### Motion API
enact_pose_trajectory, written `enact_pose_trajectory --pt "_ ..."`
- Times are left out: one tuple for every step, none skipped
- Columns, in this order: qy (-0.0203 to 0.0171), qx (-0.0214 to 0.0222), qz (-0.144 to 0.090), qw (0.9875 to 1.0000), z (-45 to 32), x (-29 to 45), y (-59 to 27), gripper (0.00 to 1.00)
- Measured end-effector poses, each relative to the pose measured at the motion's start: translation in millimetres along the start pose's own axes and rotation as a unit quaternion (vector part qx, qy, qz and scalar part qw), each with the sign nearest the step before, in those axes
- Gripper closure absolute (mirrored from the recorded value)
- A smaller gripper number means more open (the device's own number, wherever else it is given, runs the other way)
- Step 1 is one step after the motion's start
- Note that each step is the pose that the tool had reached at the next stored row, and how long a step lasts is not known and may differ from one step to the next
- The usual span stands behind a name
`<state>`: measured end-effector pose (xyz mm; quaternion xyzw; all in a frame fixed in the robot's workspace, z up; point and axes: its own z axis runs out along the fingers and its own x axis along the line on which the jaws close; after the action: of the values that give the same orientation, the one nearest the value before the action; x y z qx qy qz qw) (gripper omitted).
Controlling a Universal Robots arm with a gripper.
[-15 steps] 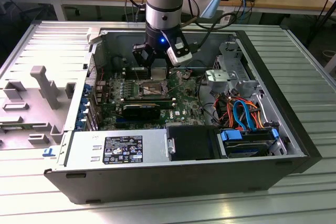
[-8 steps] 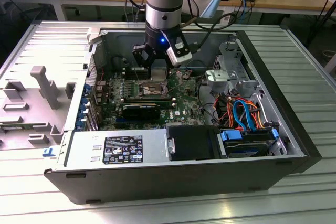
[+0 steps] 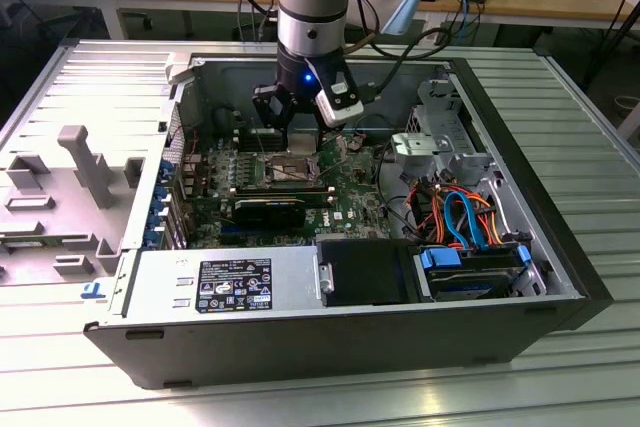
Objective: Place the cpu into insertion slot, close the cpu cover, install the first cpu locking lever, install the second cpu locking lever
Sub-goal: 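Place the cpu into insertion slot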
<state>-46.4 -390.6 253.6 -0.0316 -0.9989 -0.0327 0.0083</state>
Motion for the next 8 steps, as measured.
enact_pose_trajectory --pt "-0.0001 0.0003 0.001 1.0 0.1 0.0 0.0 0.45" --pt "-0.0002 0.0009 0.002 1.0 0.1 -0.1 0.0 0.45" --pt "-0.0003 0.0016 0.004 1.0 0.1 0.0 0.0 0.45" --pt "-0.0005 0.0018 0.006 1.0 0.1 0.0 -0.1 0.45" --pt "-0.0006 0.0023 0.007 1.0 0.3 -0.1 0.0 0.45" --pt "-0.0008 0.0031 0.009 1.0 0.4 -0.1 0.0 0.45" --pt "-0.0009 0.0037 0.01 0.9999 0.4 -0.1 -0.1 0.45" --pt "-0.001 0.0041 0.011 0.9999 0.4 -0.1 -0.1 0.45"
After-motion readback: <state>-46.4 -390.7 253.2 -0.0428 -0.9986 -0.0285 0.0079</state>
